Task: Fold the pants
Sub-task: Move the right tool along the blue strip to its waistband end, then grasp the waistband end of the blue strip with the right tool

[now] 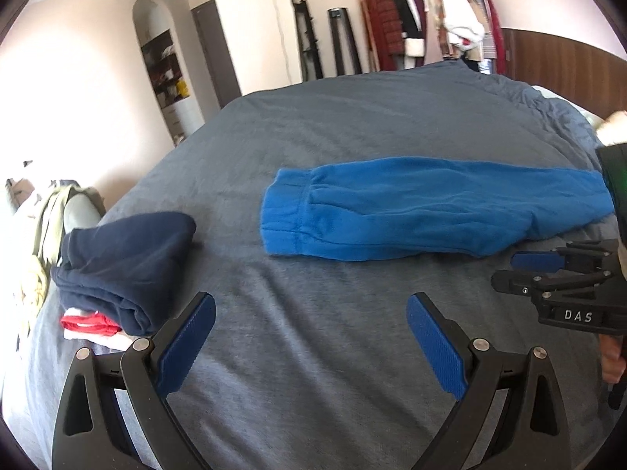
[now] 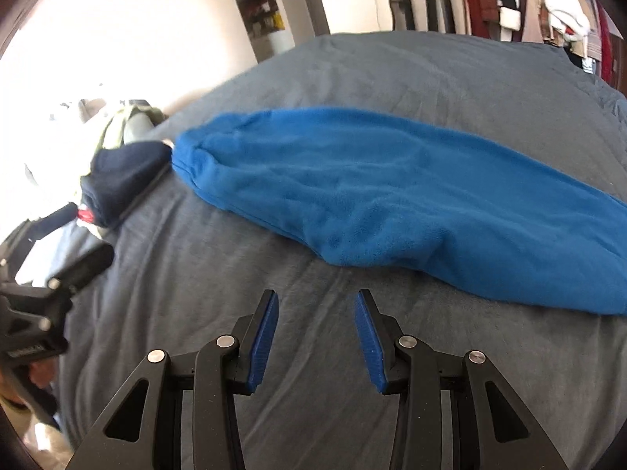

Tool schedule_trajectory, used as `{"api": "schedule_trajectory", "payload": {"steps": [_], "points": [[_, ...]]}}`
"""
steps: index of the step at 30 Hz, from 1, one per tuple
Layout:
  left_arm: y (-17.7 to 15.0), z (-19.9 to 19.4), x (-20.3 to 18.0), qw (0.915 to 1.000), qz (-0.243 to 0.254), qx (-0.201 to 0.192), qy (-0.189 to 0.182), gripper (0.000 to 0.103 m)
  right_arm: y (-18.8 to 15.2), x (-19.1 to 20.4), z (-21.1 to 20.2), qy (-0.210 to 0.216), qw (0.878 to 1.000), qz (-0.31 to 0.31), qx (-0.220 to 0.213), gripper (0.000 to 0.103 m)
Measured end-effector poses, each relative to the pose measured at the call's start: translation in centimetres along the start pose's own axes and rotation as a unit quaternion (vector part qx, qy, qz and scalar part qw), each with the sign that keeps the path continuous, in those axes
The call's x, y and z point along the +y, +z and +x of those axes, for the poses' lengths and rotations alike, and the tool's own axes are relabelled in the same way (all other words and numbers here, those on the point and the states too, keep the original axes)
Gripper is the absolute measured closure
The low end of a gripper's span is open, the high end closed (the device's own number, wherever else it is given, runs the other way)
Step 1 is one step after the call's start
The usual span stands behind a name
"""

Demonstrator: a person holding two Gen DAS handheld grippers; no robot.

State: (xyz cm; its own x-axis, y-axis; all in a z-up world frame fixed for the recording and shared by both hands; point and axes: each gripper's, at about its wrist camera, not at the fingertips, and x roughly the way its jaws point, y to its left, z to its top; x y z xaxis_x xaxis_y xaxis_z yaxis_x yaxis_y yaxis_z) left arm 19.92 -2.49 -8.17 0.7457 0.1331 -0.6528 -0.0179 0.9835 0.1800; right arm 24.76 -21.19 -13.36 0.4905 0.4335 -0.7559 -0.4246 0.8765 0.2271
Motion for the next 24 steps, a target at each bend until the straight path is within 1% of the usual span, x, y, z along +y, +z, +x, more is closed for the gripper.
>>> {"api": "schedule_trajectory", "payload": {"steps": [4,5,7,9,11,16,19,21,22,24], "points": [[0.1,0.7,0.7,0.9999,-0.014,0.005,0.002,0.004,0.6,0.2,0.9,-0.035,0.999,-0.028,-0.001,0.062],[0.1,0.8,0.8,0.9998,-0.017,0.005,0.002,0.004,0.9,0.2,1.5,-0.04,0.999,-0.032,0.012,0.062],[0.2,1.0,1.1,0.9997,-0.023,0.007,0.002,0.004,1.3,0.0,2.4,-0.021,0.999,-0.031,0.037,0.062],[0.3,1.0,1.0,0.9997,-0.025,0.006,0.001,0.004,1.5,-0.1,2.9,-0.021,0.998,-0.039,0.044,0.062],[0.3,1.0,1.1,0.9997,-0.024,0.005,0.001,0.004,2.0,0.1,2.6,-0.041,0.997,-0.053,0.031,0.062],[0.3,1.0,1.2,0.9996,-0.027,0.002,0.001,0.004,3.6,0.5,0.5,-0.064,0.994,-0.085,-0.002,0.062],[0.4,1.0,1.2,0.9995,-0.03,0.002,0.001,0.004,4.6,0.4,0.1,-0.076,0.991,-0.11,-0.012,0.062],[0.4,1.0,1.1,0.9995,-0.032,0.002,0.001,0.004,5.2,0.4,0.1,-0.071,0.99,-0.124,-0.017,0.062],[0.5,1.0,1.1,0.9995,-0.031,0.002,0.001,0.004,5.5,0.4,0.2,-0.063,0.989,-0.13,-0.016,0.062],[0.6,1.0,1.0,0.9996,-0.029,-0.001,0.004,0.004,5.6,0.2,0.5,-0.05,0.989,-0.137,-0.008,0.06]]}}
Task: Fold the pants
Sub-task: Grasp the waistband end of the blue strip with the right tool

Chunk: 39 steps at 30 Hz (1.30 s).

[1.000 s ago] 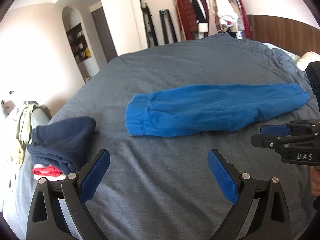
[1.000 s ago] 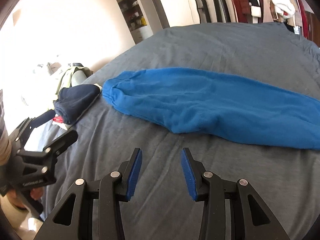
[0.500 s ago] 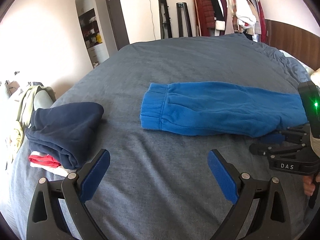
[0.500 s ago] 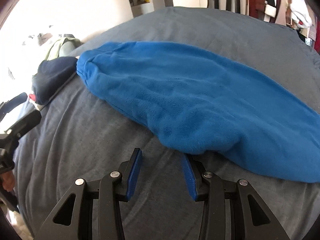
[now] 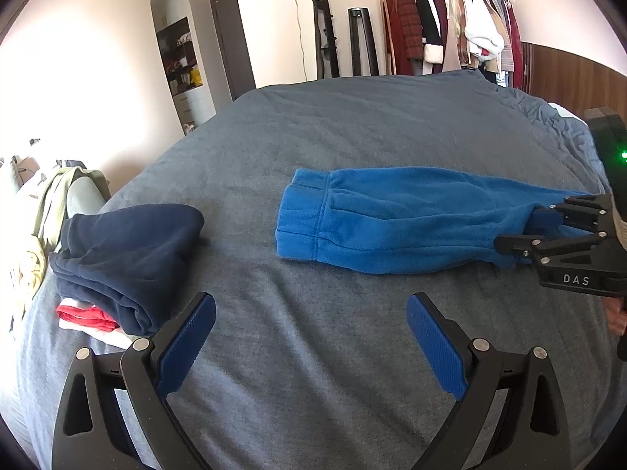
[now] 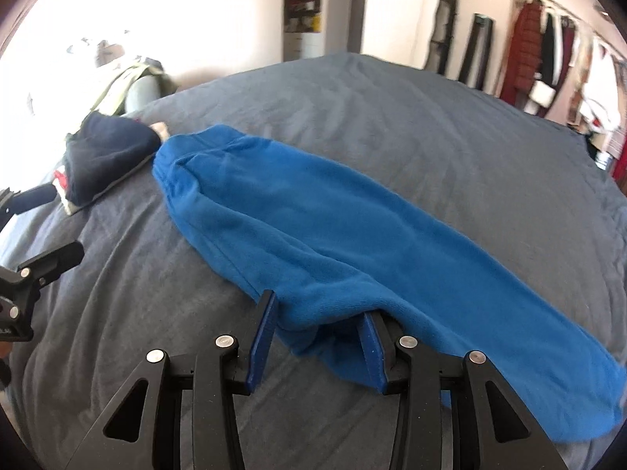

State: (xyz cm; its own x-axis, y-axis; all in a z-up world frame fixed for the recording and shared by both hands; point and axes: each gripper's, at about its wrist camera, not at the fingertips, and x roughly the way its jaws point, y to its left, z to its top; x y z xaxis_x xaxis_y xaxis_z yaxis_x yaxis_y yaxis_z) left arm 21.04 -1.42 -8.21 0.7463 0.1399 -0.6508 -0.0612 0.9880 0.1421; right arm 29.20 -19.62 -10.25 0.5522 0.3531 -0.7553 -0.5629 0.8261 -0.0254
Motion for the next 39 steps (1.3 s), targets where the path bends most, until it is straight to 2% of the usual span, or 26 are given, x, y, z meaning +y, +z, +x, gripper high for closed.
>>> {"api": "schedule_trajectory", "payload": {"steps": [2,4,9,16,21,24,26,33,34,35,37,39], "points": [[0.1,0.0,0.0,1.0,0.0,-0.003,0.001,0.004,0.2,-0.2,0.7,0.021,1.0,0.006,0.009,0.053],[0.1,0.1,0.1,1.0,-0.001,-0.004,0.002,0.004,0.0,-0.2,1.2,0.037,0.999,0.007,0.022,0.053],[0.2,0.4,0.2,1.0,-0.004,0.001,0.003,0.004,-0.5,0.2,1.8,0.043,0.998,-0.012,0.051,0.053],[0.4,0.0,-0.5,1.0,0.001,-0.007,-0.004,0.004,-1.5,-0.3,2.3,0.093,0.992,0.008,0.09,0.053],[0.5,0.2,-0.3,0.9999,-0.011,-0.002,-0.006,0.004,-1.6,0.5,2.9,0.078,0.993,-0.012,0.086,0.057],[0.5,0.4,-0.2,0.9999,-0.013,0.002,-0.004,0.004,-1.7,0.6,3.0,0.06,0.995,-0.018,0.083,0.07],[0.5,0.3,-0.3,0.9999,-0.011,0.002,-0.005,0.004,-1.8,0.3,2.4,0.069,0.995,-0.01,0.077,0.076],[0.2,-0.3,-1.0,0.9999,-0.003,-0.001,-0.011,0.004,-2.7,2.2,-0.4,0.057,0.996,-0.04,0.062,0.088],[0.2,-0.3,-1.0,0.9999,-0.003,0.0,-0.011,0.004,-2.9,2.5,-0.8,0.072,0.995,-0.036,0.061,0.092],[0.2,-0.3,-0.9,0.9999,-0.004,0.002,-0.01,0.004,-3.1,2.6,-1.0,0.08,0.994,-0.03,0.061,0.092],[0.2,-0.3,-0.9,0.9999,-0.007,0.005,-0.009,0.004,-3.6,3.5,-0.5,0.049,0.995,-0.048,0.067,0.092],[0.1,-0.3,-0.7,0.9999,-0.01,0.006,-0.01,0.004,-4.2,3.3,0.0,0.053,0.995,-0.035,0.072,0.092]]}}
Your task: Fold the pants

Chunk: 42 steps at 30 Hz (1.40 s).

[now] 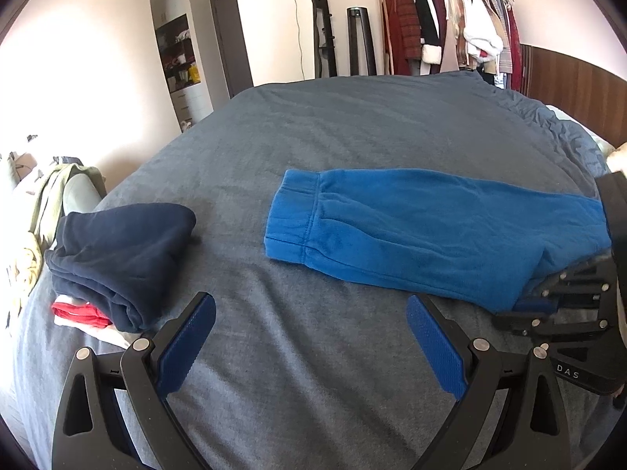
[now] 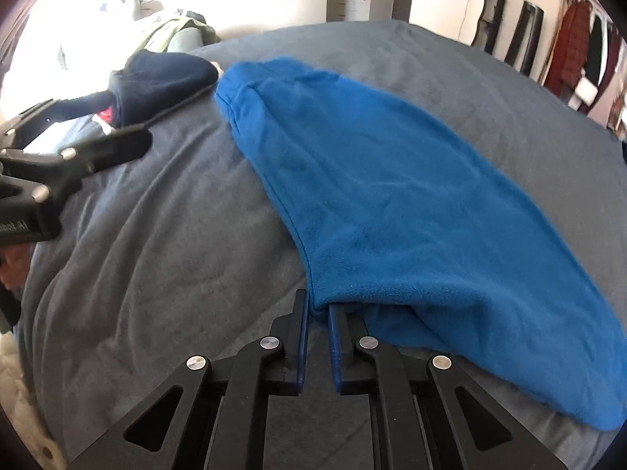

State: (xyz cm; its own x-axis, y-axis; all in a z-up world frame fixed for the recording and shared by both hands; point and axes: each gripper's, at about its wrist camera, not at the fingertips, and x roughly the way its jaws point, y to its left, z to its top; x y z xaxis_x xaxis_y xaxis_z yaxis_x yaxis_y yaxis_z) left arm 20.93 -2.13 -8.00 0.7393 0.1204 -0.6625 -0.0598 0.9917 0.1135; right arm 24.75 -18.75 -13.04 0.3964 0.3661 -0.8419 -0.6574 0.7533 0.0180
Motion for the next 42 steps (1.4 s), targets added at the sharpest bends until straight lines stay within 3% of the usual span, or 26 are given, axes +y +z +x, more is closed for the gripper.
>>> {"api": "schedule_trajectory", "payload": {"steps": [3,9,15,21,25,38,42], "points": [[-0.1,0.0,0.2,1.0,-0.004,0.0,0.0,0.004,-0.3,-0.9,0.2,0.021,0.999,0.036,-0.004,0.092],[-0.2,0.3,0.2,1.0,-0.006,0.005,-0.002,0.004,-0.6,-0.7,0.8,0.031,0.998,0.051,0.005,0.09],[-0.1,0.2,0.1,1.0,-0.001,0.001,-0.003,0.004,-1.2,-0.7,-1.8,0.038,0.995,0.087,-0.022,0.088],[0.2,0.3,-0.1,1.0,-0.003,0.002,-0.009,0.004,0.4,-1.1,-4.1,-0.017,0.993,0.093,-0.075,0.089],[0.4,0.3,-0.1,1.0,-0.004,0.002,-0.004,0.004,2.2,-2.7,-3.4,-0.044,0.99,0.105,-0.085,0.089],[-0.1,0.6,-0.8,0.9999,0.006,0.01,-0.011,0.004,-2.2,-2.9,0.9,0.013,0.983,0.178,-0.031,0.09],[-0.1,0.4,-0.9,0.9998,0.011,0.006,-0.014,0.004,-2.4,-2.3,1.2,0.008,0.985,0.17,-0.029,0.09]]}}
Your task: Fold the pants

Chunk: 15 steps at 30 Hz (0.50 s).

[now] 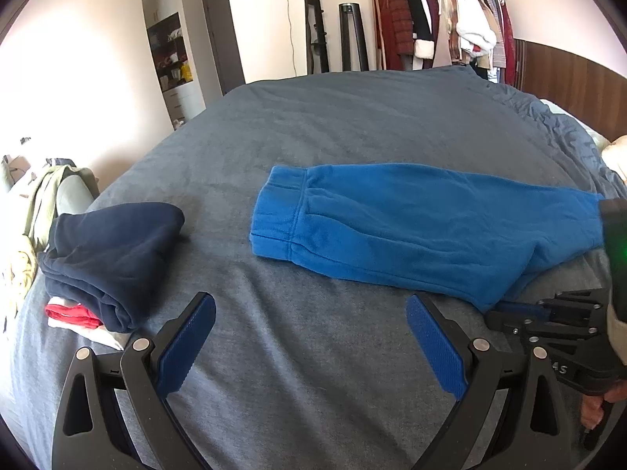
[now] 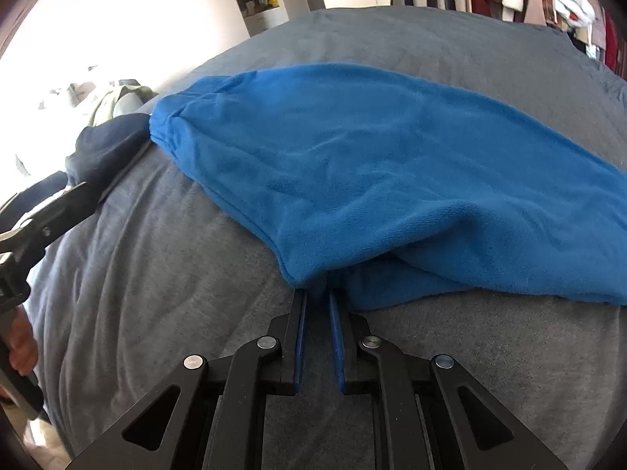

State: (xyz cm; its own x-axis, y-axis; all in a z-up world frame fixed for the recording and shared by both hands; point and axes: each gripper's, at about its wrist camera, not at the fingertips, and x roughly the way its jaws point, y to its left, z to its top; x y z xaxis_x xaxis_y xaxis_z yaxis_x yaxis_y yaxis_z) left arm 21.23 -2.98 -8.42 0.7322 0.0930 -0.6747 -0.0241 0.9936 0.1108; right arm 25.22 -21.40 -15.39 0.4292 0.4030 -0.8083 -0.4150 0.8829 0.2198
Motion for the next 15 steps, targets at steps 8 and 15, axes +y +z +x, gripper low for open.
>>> {"api": "schedule_trajectory", "payload": {"steps": [8,15], "points": [[0.6,0.3,-1.4,0.9994,0.012,-0.011,-0.031,0.004,0.8,1.0,-6.1,-0.041,0.996,0.0,-0.079,0.09],[2.6,1.3,-5.6,0.9955,0.039,-0.024,-0.082,0.005,2.4,-0.8,-7.2,-0.119,0.986,0.006,-0.115,0.09]]}}
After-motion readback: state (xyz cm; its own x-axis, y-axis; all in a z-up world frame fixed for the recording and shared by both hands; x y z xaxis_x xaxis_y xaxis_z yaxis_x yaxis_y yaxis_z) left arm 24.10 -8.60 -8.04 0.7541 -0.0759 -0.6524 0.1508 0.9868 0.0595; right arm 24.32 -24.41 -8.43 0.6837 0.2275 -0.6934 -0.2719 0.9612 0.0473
